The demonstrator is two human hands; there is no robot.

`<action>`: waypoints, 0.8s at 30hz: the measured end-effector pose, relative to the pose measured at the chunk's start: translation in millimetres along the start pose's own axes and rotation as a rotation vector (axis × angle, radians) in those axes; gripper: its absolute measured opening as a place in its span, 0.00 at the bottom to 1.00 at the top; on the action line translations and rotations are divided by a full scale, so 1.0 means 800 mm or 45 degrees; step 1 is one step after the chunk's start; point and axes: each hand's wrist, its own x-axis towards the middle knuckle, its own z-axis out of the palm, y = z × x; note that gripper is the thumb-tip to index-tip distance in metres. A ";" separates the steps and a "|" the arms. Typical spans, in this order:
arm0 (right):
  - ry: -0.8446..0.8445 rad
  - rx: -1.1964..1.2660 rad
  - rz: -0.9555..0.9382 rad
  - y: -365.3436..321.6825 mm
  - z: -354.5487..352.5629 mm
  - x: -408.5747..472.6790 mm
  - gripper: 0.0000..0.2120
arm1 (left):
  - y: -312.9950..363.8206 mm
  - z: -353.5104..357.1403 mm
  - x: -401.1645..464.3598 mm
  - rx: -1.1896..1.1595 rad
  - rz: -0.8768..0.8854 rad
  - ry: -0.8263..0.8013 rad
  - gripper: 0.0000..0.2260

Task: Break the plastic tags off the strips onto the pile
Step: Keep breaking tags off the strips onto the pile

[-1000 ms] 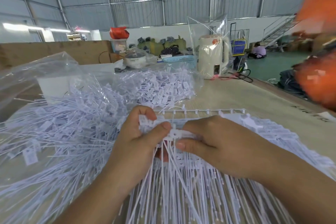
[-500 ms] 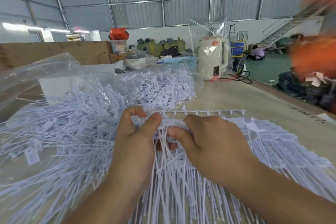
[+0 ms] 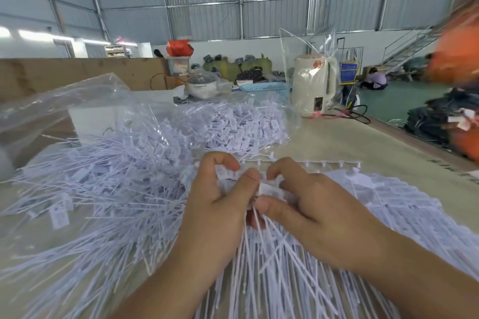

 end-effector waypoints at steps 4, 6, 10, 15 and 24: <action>-0.054 -0.065 -0.082 0.001 -0.001 -0.002 0.33 | 0.002 0.000 0.000 -0.051 -0.108 -0.139 0.13; -0.088 -0.071 -0.113 0.001 0.000 -0.003 0.33 | 0.001 -0.001 0.003 -0.098 -0.149 -0.160 0.10; -0.099 -0.097 -0.117 0.001 0.000 -0.003 0.29 | 0.000 -0.006 0.006 -0.059 -0.113 -0.154 0.13; -0.032 -0.046 -0.019 0.003 -0.016 -0.004 0.23 | 0.003 -0.016 0.010 -0.016 -0.021 -0.027 0.11; -0.113 -0.038 -0.034 0.004 -0.013 -0.004 0.23 | -0.004 -0.012 0.008 0.098 -0.008 -0.114 0.16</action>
